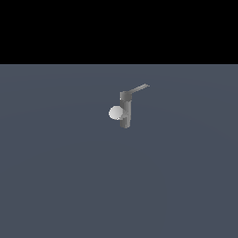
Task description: Turn on the faucet by rotating a designated handle.
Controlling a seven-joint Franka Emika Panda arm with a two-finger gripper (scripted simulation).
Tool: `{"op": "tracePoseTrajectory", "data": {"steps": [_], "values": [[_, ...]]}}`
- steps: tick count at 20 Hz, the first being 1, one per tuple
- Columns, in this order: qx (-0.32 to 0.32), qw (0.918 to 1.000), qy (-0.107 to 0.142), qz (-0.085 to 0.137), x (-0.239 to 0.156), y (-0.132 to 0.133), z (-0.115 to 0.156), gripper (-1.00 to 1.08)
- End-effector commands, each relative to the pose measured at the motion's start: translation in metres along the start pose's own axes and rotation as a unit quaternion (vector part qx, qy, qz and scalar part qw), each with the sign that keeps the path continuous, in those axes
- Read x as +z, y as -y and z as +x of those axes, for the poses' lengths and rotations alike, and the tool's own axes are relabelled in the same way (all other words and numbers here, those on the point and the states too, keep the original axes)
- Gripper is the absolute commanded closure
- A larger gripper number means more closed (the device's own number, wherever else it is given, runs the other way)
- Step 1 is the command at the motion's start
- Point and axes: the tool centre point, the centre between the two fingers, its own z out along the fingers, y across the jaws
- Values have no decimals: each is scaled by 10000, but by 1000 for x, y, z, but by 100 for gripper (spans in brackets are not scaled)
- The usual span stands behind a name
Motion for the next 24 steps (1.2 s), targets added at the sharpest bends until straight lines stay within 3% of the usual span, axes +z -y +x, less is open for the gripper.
{"op": "tracePoseTrajectory", "data": {"steps": [1, 6, 12, 18, 24], "values": [[391, 9992, 31, 28, 11, 5, 20, 108], [1162, 9932, 83, 51, 37, 13, 58, 108], [2081, 9780, 121, 38, 74, 20, 101, 108], [2978, 9545, 125, -14, 116, 23, 142, 108], [3837, 9234, 88, -93, 165, 23, 179, 108]]}}
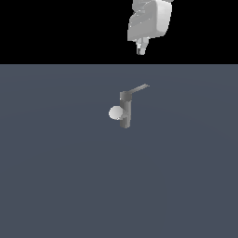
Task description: Turn on the faucet by rotating a designated handle.
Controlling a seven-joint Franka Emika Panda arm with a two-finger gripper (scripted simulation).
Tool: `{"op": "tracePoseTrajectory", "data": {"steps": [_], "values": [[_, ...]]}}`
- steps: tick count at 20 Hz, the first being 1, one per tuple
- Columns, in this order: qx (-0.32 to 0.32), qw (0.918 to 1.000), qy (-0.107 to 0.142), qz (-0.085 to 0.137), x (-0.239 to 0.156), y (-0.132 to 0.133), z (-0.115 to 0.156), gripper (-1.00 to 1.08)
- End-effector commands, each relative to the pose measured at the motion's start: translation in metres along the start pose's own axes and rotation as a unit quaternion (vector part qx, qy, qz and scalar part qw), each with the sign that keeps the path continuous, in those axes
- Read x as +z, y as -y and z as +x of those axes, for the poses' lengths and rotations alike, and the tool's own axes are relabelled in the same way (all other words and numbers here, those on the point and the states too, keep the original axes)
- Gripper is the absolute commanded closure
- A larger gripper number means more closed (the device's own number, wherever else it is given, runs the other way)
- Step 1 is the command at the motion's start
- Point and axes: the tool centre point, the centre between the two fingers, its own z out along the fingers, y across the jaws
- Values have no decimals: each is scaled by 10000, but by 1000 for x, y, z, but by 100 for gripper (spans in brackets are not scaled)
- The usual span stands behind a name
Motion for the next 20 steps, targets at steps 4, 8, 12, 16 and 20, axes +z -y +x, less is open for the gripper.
{"op": "tracePoseTrajectory", "data": {"steps": [4, 8, 12, 16, 20], "values": [[834, 9965, -81, -49, 47, 21, 25, 108], [1366, 9905, -154, -81, 79, 32, 41, 108], [1769, 9839, -222, -103, 106, 38, 52, 108], [2051, 9783, -275, -116, 125, 43, 60, 108], [2218, 9745, -309, -123, 137, 45, 65, 108]]}}
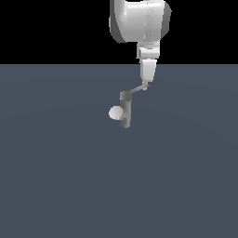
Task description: Turn on the faucet by rotating a designated handle.
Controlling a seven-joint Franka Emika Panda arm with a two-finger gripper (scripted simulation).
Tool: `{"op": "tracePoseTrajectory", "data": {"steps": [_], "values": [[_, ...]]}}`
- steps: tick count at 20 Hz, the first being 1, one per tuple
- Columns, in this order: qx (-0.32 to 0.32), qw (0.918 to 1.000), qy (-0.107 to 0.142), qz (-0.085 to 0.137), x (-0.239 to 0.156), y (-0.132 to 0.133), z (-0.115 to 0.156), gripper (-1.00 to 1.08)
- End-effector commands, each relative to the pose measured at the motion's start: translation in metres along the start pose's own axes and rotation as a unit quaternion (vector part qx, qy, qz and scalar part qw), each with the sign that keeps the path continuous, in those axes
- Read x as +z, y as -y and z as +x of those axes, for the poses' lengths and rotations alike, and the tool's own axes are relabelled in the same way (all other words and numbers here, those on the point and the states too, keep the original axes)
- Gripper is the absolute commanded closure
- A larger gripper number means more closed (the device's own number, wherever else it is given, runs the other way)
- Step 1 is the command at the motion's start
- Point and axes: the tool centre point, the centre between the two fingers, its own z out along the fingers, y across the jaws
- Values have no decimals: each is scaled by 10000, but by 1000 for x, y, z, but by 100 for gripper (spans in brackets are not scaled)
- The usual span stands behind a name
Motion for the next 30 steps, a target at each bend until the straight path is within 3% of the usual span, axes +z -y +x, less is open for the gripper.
{"op": "tracePoseTrajectory", "data": {"steps": [1, 8, 30], "values": [[92, 10000, -18, 5, 6, 2, 1, 108], [119, 9999, -24, 1, 8, 3, 2, 108], [121, 9999, -24, 3, 8, -49, 5, 108]]}}
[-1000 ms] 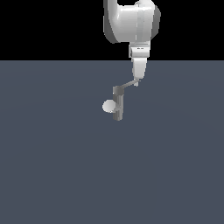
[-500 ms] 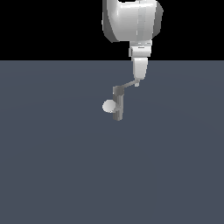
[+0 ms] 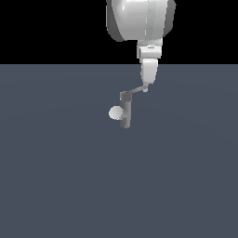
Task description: Turn on the faucet by rotating a designated handle.
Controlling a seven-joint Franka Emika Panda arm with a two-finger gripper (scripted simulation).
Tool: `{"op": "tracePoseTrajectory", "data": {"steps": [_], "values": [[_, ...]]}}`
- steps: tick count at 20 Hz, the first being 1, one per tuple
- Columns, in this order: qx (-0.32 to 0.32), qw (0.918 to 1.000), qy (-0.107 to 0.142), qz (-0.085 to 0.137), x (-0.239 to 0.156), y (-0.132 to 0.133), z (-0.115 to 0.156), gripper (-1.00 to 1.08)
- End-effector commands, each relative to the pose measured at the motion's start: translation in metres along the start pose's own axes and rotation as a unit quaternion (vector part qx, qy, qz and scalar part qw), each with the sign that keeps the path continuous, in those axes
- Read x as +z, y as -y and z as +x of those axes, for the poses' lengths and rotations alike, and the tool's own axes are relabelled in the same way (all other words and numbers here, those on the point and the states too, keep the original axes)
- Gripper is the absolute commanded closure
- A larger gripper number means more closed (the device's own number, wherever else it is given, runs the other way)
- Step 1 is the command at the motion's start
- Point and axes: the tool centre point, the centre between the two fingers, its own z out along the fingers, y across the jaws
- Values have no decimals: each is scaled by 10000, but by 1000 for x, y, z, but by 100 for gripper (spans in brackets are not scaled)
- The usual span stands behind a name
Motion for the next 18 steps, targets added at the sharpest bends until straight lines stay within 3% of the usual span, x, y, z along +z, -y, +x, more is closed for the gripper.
{"op": "tracePoseTrajectory", "data": {"steps": [1, 7, 8, 18], "values": [[36, 9999, -10, -103, 9, -13, 6, 108], [36, 9999, -10, -103, 8, -26, 7, 108], [-32, 10000, 15, 53, -5, -14, -3, 108], [-4, 10000, 4, -11, 0, -43, -18, 108]]}}
